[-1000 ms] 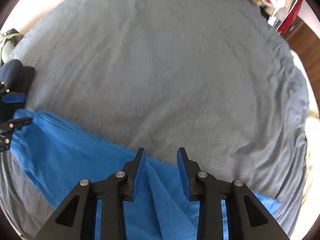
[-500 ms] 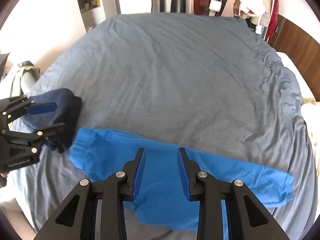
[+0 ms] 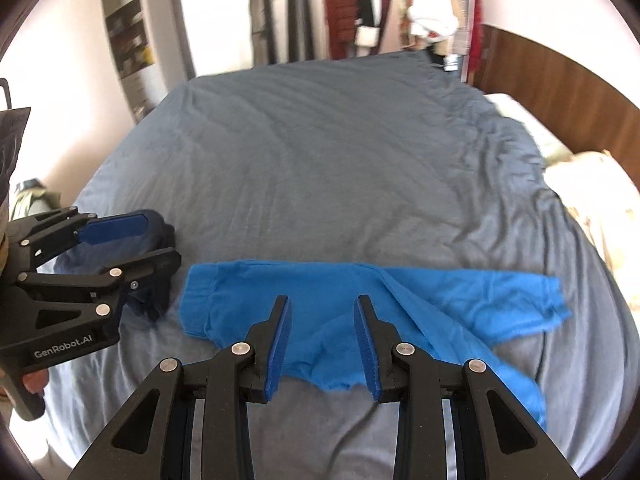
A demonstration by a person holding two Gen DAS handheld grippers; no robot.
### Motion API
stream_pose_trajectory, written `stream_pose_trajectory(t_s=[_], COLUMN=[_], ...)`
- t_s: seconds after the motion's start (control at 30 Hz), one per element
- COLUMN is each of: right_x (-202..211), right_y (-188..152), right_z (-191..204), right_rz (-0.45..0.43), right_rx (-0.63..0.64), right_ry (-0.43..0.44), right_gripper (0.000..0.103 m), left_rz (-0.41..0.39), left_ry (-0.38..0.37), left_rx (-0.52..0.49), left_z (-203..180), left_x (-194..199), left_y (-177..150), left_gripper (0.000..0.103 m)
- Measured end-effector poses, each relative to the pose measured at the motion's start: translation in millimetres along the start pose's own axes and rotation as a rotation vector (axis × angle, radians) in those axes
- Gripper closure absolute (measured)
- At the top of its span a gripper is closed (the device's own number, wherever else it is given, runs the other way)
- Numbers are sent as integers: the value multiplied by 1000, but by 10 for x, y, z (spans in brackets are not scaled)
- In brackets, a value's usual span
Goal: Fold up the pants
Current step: 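Open both grippers, releasing the folded waistband onto the legs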
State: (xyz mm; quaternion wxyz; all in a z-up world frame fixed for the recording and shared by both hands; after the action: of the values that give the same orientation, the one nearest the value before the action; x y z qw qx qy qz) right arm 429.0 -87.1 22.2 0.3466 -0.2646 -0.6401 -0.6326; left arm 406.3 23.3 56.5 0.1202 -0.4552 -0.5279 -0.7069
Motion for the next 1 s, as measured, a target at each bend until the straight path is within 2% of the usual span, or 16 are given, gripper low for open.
stream_pose_trajectory(t_s=[0.13, 0.3, 0.43, 0.63, 0.73, 0.87, 1.0], right_x=[182, 315, 397, 493, 496, 424, 310], right_y=[-218, -551, -767, -1061, -1216, -1413, -1638], right_z=[-155, -545, -897, -1425, -1632, -1815, -1977], right_rz=[-29, 3, 34, 86, 109, 152, 202], right_rx=[-53, -114, -123, -122, -117, -94, -103], right_ry=[-44, -75, -112, -163, -182, -209, -222], right_gripper=[71, 71, 71, 71, 71, 71, 71], left_rz=[-10, -9, -11, 10, 17, 24, 46], left_ry=[-40, -72, -85, -146, -165, -178, -223], left_rx=[-40, -65, -109, -185, -291, -493, -626], left_z=[-298, -750, -1187, -1811, -2146, -2562, -2811], left_x=[-12, -100, -202, -426, -560, -764, -938], left_y=[15, 38, 33, 24, -14, -154, -268], left_gripper=[53, 53, 53, 53, 53, 53, 53])
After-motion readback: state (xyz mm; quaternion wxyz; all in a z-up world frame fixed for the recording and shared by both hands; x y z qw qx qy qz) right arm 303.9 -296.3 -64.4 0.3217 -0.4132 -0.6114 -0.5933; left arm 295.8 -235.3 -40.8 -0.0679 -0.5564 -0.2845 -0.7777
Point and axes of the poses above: each gripper's, at about its wrist camera, not at the fingertips, and x roughly against the way its jaws point, z to its left, y to its top, the point moved 1 cm from there along -x, roughly the way its jaws point, and after that the axes turned 2 degrees about y, right-handed, at the moved point
